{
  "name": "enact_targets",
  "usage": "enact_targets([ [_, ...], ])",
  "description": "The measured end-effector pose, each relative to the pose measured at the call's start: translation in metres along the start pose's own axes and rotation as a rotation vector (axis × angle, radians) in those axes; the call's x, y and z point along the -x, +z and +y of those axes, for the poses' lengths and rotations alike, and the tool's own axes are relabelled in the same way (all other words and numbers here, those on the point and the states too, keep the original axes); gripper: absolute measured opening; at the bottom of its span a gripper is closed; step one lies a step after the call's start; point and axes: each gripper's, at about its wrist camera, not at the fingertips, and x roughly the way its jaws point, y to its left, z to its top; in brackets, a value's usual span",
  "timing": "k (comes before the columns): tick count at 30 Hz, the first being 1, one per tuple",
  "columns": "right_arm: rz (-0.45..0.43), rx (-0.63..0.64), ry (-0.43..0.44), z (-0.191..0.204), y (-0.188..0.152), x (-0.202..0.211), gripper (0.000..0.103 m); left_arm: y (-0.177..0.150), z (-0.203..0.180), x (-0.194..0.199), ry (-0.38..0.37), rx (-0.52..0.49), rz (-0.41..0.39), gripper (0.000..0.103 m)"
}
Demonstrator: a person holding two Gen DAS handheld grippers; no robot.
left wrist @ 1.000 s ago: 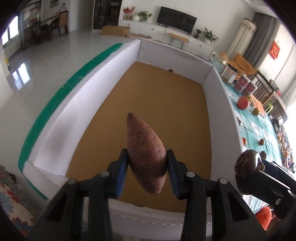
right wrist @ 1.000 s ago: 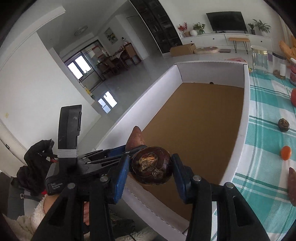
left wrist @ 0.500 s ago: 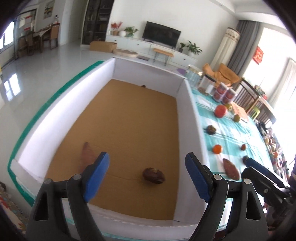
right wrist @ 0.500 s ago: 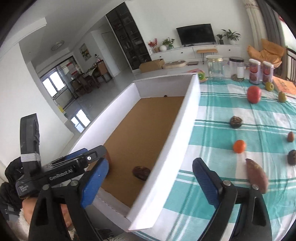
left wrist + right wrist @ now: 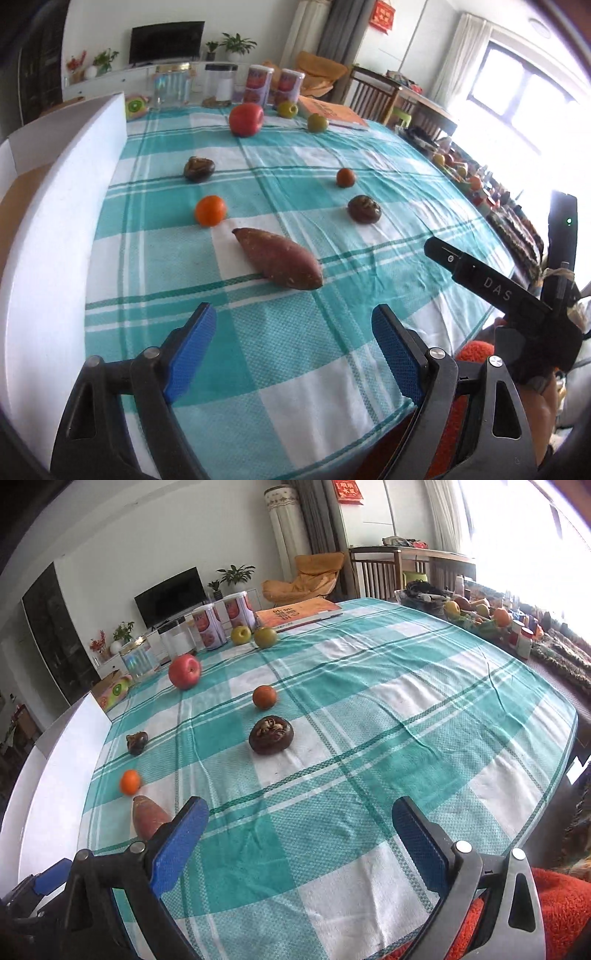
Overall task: Organize fruits
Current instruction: 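Return both tools over the table toward the remaining sweet potato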
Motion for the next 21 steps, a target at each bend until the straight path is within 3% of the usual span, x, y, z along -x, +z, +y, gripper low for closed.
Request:
enact_targets([
  [8,0.107,-0.069,0.003,-0.009,-0.012,-0.034,0.099,-0.01,0.033,-0.048,0.157,0.054,0.025,0.088],
  [12,0.13,-0.066,0.006,-0.008,-0.015,-0.041,0.099,-0.012,0.034,-0.055,0.219,-0.002,0.018,0.088],
  [21,0.141,-0.048,0.016,-0.003,-0.017,-0.042,0.099,-0.011,0.031,-0.062,0.233,-0.035,0.027,0.093],
])
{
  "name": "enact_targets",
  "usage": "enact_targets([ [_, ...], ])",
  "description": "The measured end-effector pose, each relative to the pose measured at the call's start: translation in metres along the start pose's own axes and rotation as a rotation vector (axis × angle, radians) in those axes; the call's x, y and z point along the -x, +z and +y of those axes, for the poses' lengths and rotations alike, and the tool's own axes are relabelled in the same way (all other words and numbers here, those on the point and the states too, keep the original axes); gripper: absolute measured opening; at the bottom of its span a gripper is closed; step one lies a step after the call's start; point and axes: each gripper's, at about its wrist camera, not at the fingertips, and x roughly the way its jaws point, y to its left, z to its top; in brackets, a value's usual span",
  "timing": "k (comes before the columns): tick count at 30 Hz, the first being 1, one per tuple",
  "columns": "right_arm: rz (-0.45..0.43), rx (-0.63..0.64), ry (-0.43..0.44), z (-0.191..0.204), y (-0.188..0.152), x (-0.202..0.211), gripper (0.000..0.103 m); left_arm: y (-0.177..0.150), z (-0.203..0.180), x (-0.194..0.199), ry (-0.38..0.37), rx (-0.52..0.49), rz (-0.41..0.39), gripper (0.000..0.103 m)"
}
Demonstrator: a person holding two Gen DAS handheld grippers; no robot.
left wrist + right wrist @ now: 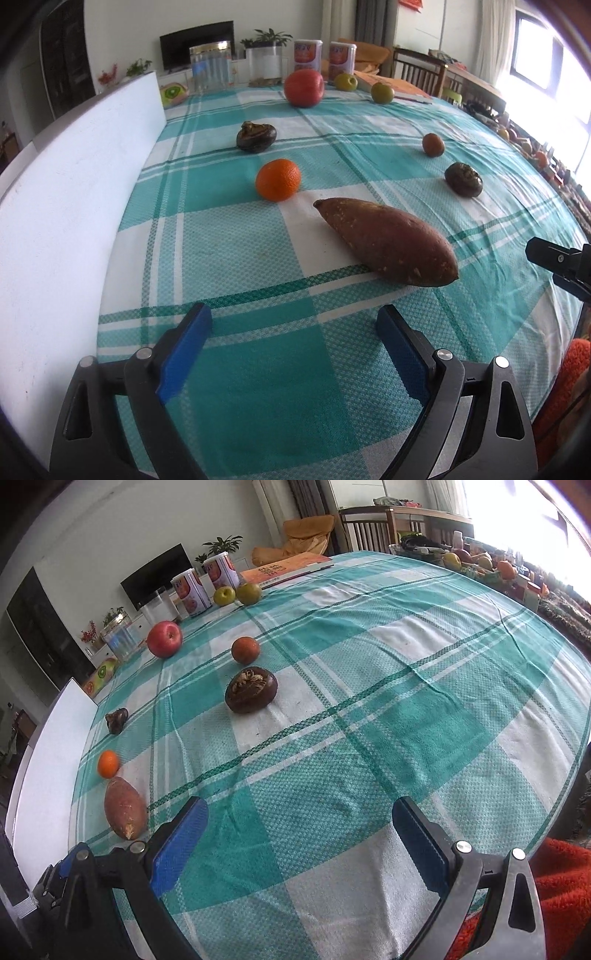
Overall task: Organize fruits
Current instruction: 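Return both tools over the table toward the remaining sweet potato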
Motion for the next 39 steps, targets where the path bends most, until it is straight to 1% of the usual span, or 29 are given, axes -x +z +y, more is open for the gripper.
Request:
enact_targets([
  [6,0.009,-0.025,0.014,-0.0042,0.0001,-0.0009,0.099,0.0001,-0.0015,-0.0011,0.004,-0.008,0.003,0.094],
  [39,-0.025,-0.046,0.025,-0.0075,0.0003,0.0073,0.099,0.0002,-0.0011,-0.0015,0.004,-0.009,0.003,0.094],
])
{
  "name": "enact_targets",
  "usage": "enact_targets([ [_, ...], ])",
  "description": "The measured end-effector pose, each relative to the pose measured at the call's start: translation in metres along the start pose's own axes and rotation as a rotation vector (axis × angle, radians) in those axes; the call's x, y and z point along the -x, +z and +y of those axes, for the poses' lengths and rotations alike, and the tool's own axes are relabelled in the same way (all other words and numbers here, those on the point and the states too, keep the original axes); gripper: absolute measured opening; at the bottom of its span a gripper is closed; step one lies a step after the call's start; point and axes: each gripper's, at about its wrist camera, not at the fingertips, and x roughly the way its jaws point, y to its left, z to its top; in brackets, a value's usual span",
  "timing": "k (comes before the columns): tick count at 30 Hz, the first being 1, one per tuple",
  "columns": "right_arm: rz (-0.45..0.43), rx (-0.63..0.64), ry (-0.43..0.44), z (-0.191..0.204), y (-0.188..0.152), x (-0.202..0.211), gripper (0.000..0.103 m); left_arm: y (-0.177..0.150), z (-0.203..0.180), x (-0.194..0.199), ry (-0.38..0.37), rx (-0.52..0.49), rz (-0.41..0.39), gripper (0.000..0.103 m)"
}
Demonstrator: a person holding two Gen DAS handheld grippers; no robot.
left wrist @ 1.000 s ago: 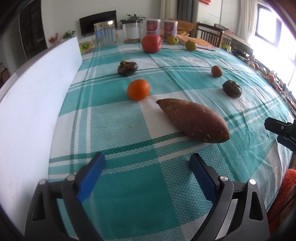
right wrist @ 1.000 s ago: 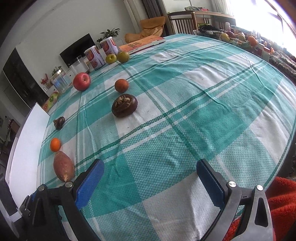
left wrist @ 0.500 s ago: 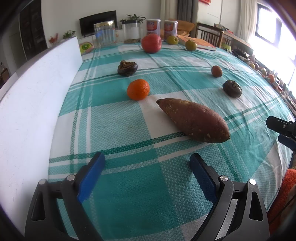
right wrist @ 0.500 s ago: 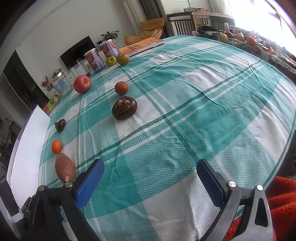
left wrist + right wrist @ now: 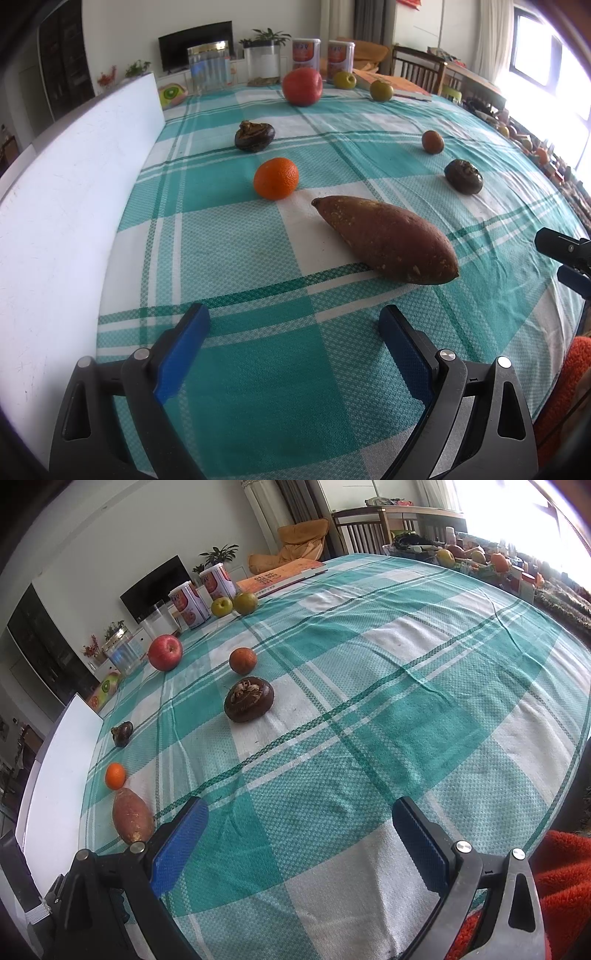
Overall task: Organize fruits
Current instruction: 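Return both tools over the table toward the remaining sweet potato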
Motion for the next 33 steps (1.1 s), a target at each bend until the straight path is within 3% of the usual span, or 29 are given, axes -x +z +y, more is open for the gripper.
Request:
enact_targets([
  [33,-0.016,-0.01,0.007,-0.0007,0.0008,0.0048,0.099,0.0001,-0.0002,-0.0003,0.0,0.0,0.0,0.094],
])
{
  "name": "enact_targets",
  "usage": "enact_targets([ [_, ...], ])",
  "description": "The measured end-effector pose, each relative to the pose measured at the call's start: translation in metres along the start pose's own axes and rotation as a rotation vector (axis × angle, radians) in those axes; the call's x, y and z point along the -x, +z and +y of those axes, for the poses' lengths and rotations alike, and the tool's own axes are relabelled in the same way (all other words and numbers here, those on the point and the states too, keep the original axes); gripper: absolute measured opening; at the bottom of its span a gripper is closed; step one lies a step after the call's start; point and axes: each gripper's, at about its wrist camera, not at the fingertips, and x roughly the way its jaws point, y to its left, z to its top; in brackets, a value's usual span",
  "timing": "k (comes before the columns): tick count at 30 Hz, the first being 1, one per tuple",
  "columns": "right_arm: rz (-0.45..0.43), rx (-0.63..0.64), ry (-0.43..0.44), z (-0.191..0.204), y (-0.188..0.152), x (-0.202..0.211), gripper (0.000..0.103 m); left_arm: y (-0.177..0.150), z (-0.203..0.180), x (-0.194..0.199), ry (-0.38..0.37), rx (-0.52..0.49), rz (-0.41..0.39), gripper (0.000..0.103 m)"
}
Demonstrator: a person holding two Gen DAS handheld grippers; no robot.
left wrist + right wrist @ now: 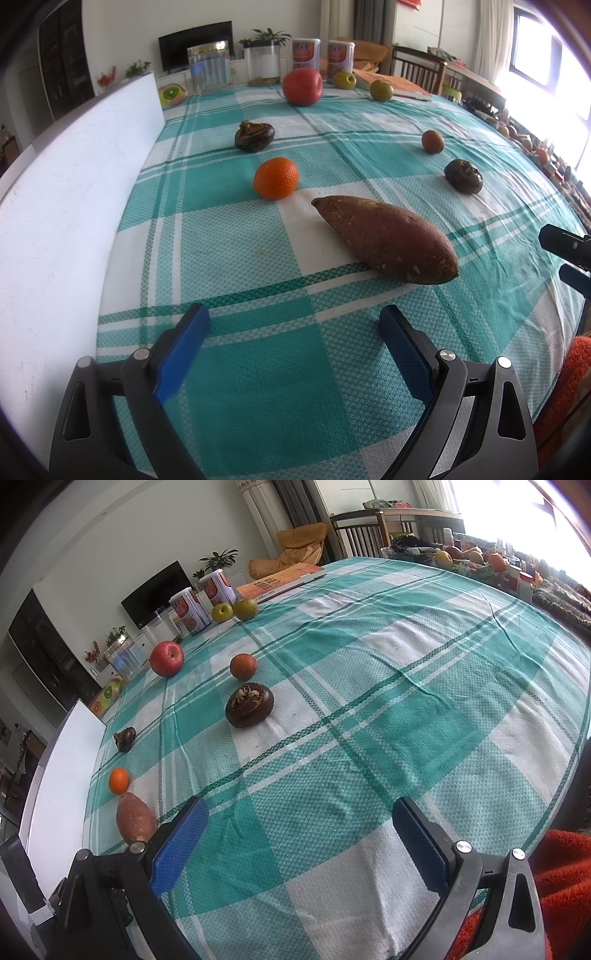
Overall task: Organize fruits
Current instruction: 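Return both tools over the table toward the remaining sweet potato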
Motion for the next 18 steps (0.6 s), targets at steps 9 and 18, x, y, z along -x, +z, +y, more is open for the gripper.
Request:
enact_targets([
  [9,-0.002,-0.001,0.002,-0.0006,-0.0002,0.0004,0.099,0.0002,0.0003,-0.0002,-0.001,0.0,0.001,0.095],
  [18,-0.008,-0.006,0.007,0.0001,0.0008,0.0027,0.099,0.0002,-0.0002,-0.0008,-0.002,-0.001,0.002,0.095],
])
